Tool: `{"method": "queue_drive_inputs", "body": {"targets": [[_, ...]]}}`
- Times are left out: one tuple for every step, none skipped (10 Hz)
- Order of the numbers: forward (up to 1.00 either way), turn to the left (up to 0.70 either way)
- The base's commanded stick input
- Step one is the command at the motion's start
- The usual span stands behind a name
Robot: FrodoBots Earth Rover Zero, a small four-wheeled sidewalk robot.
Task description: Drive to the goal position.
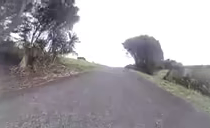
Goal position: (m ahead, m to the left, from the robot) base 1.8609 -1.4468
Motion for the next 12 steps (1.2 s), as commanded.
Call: {"method": "queue_drive_inputs", "body": {"targets": [[1.0,-0.4],[1.0,-0.4],[1.0,-0.4],[1.0,-0.4],[1.0,-0.4],[1.0,-0.4],[1.0,-0.36],[1.0,-0.09],[1.0,0.03],[1.0,0.02],[1.0,-0.23],[1.0,-0.26]]}}
